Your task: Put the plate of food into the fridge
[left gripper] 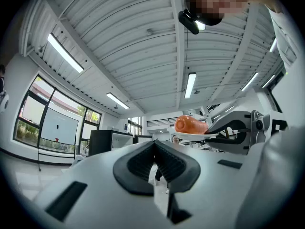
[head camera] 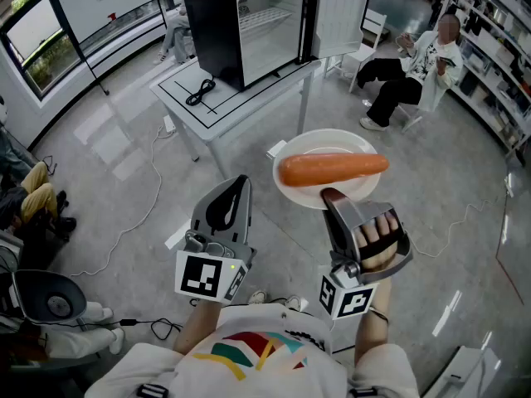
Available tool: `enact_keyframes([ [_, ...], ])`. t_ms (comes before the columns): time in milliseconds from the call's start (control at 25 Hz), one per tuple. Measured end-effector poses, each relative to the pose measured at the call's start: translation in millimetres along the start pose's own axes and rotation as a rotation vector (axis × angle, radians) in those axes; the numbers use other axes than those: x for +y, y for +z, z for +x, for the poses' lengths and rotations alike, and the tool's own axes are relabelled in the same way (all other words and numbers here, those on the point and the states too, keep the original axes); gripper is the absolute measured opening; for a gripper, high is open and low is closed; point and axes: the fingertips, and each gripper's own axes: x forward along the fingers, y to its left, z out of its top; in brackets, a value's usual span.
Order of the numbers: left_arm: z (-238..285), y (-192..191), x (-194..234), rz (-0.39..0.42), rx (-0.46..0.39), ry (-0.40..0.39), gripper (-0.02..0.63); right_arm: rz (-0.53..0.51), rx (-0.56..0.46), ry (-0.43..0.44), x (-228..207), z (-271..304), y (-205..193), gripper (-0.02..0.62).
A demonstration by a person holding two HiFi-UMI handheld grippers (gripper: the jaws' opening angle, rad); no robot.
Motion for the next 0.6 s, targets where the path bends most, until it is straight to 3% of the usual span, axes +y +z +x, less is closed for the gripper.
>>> enact_keyframes([
  [600, -14.7, 8.0, -12.1, -0.009, -0.021, -0.007, 0.006, 0.012, -0.019, -0.006, -7.0, -21.8, 11.1, 0.037],
])
